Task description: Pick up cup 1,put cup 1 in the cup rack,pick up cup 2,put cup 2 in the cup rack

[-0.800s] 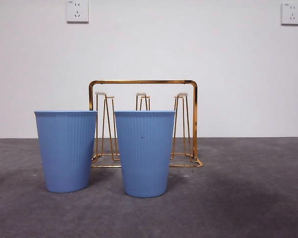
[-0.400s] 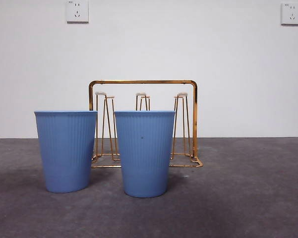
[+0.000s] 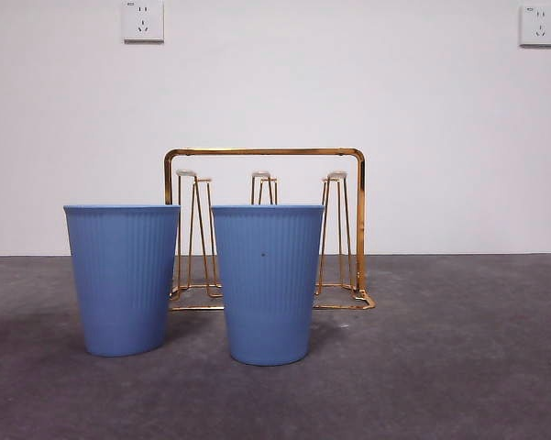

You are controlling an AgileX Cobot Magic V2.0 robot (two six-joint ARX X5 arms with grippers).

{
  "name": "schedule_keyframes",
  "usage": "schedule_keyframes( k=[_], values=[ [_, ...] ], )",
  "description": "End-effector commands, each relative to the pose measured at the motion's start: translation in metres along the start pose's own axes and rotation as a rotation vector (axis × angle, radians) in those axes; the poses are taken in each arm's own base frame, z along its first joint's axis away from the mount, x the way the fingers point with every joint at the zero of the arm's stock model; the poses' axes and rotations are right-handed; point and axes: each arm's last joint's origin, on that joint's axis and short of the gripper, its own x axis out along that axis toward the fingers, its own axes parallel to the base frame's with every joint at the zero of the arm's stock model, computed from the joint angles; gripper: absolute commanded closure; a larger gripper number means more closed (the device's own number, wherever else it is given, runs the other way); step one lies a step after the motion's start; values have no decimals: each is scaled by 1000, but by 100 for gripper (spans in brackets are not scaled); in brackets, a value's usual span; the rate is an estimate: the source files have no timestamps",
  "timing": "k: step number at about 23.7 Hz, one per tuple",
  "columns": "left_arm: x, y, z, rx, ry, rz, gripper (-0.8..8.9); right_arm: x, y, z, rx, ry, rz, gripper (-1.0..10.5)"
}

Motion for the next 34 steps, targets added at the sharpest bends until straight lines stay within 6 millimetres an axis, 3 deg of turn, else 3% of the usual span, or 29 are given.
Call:
schedule_keyframes(
  k=[1, 9, 11, 13, 14, 15, 16, 17, 18, 22, 25, 28, 34],
  values=[
    [0, -3, 4, 37, 33, -24, 820, -1, 3, 2, -38, 20, 31, 958],
    [3, -3, 8, 29, 99, -47, 813, -1, 5, 2, -49, 35, 54, 945],
    [3, -3, 9, 22, 106, -53, 774, -1, 5, 2, -49, 35, 54, 943],
    [4, -3, 10, 19, 108, -55, 603, -1, 5, 2, -49, 35, 54, 903],
    [5, -2, 11, 16, 109, -55, 412, -1, 5, 2, -48, 35, 54, 827],
    [5, -2, 12, 7, 111, -54, 186, 0, 5, 2, -47, 35, 54, 704],
    [6, -1, 13, 1, 115, -56, 79, 1, 4, 3, -44, 38, 54, 535],
    [7, -1, 13, 1, 117, -60, 83, 1, 4, 3, -41, 39, 54, 407],
    [8, -1, 14, 3, 118, -66, 83, 3, 3, 4, -24, 46, 55, 366],
    [11, -1, 17, 6, 118, -128, 84, 17, -3, 9, 10, 87, 106, 382],
    [14, 0, 20, 9, 113, -178, 84, 44, -7, 18, 38, 139, 161, 382],
    [17, 1, 21, 4, 119, -213, 85, 88, -7, 26, 61, 242, 199, 383],
    [21, 4, 25, 7, 118, -217, 85, 199, 16, 24, -40, 501, 114, 384]
  ],
)
